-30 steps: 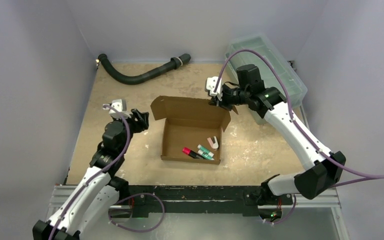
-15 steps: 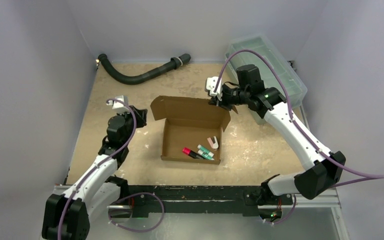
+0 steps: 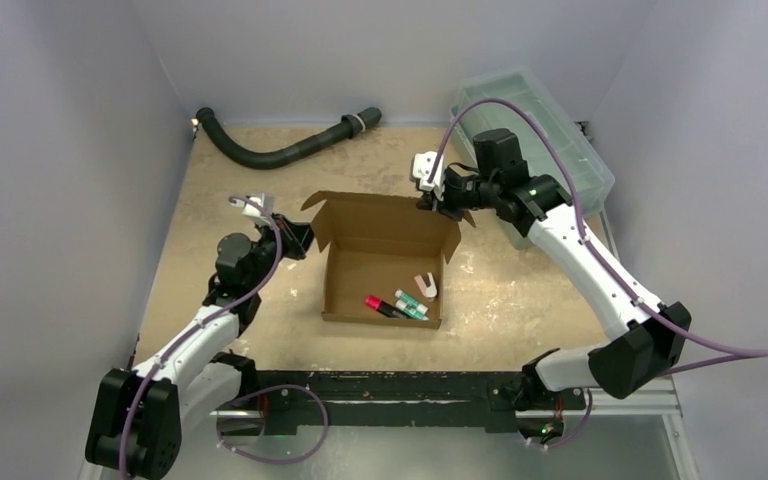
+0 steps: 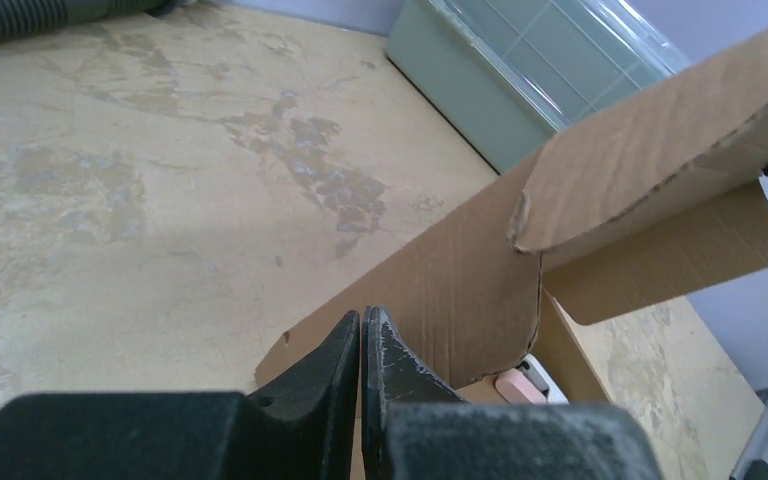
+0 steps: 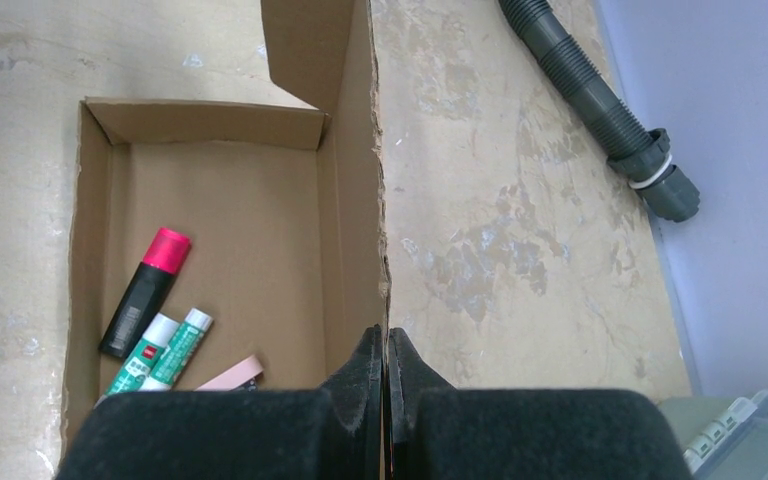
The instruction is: Fold the paper box
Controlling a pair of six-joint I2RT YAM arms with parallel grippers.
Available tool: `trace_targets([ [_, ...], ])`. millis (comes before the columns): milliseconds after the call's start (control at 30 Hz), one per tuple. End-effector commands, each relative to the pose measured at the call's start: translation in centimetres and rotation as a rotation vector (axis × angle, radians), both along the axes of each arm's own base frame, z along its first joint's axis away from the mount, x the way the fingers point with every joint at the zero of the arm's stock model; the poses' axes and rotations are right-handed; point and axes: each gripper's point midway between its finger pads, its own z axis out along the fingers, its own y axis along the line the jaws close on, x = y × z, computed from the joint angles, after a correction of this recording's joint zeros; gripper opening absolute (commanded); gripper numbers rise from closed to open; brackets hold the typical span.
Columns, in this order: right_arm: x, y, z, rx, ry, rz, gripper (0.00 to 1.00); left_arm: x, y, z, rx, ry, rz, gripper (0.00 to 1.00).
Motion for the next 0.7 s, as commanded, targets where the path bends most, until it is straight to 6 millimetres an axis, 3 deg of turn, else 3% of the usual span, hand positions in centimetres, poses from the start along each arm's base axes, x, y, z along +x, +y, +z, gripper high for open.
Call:
trace_targets([
  [0, 0.2, 0.4, -0.2, 0.022, 0.018, -0.006, 0.0, -1.1, -1.4, 1.0, -0.062, -0.026, -0.097, 0.03],
  [433, 0.2, 0.6, -0.8, 0.022, 0.036, -0.001, 0.0, -1.4, -3.0, -0.5, -0.11, 0.055, -0.181, 0.02],
  [667, -0.4, 0.5, -1.0, 0.008, 0.033, 0.037, 0.0, -1.4, -2.3, -2.3, -0.11, 0.113, -0.133, 0.02],
])
